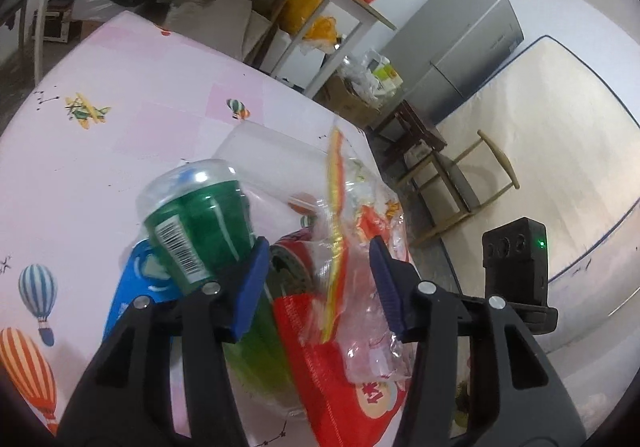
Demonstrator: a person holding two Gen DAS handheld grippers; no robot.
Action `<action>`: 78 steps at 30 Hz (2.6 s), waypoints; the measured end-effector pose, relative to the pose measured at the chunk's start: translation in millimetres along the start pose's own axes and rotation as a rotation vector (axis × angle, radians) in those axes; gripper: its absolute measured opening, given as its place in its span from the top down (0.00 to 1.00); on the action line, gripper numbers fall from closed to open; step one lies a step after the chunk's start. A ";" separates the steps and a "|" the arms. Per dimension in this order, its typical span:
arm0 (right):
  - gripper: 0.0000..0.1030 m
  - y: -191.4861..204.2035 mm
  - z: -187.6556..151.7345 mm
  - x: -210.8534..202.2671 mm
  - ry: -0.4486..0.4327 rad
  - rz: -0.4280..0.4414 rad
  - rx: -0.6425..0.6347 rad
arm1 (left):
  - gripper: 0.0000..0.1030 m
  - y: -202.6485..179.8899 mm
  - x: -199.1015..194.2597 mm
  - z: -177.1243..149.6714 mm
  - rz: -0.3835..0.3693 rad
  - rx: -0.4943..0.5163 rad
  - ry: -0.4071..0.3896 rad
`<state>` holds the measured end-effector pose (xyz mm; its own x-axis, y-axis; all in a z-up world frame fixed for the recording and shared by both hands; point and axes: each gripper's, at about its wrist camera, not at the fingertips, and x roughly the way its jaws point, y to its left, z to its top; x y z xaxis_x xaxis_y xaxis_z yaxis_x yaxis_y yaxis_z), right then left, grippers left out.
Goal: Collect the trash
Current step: 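Grasp a clear plastic bag with the left tool while the right tool grasps another bag, then lift the bag with the left tool while the right tool grasps a clear plastic wrapper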
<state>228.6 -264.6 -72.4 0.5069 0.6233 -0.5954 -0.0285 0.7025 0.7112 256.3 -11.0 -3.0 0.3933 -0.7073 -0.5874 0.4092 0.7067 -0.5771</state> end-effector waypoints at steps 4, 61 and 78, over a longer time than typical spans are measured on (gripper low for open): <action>0.82 2.8 1.4 -1.8 -0.008 0.006 -0.018 | 0.72 -1.4 3.7 1.8 0.012 0.002 -0.003; 0.60 43.7 1.6 19.1 -0.001 -0.207 -0.007 | 0.98 2.1 -120.4 -25.5 -0.042 -0.014 -0.506; 0.95 48.4 -6.8 -15.9 -0.068 -0.147 -0.043 | 0.98 -25.9 -132.7 -17.5 -0.012 0.037 -0.537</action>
<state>213.4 -238.2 -31.0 0.5656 0.4892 -0.6639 0.0143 0.7991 0.6010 179.1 64.9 79.9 0.7502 -0.6294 -0.2028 0.4409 0.7047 -0.5559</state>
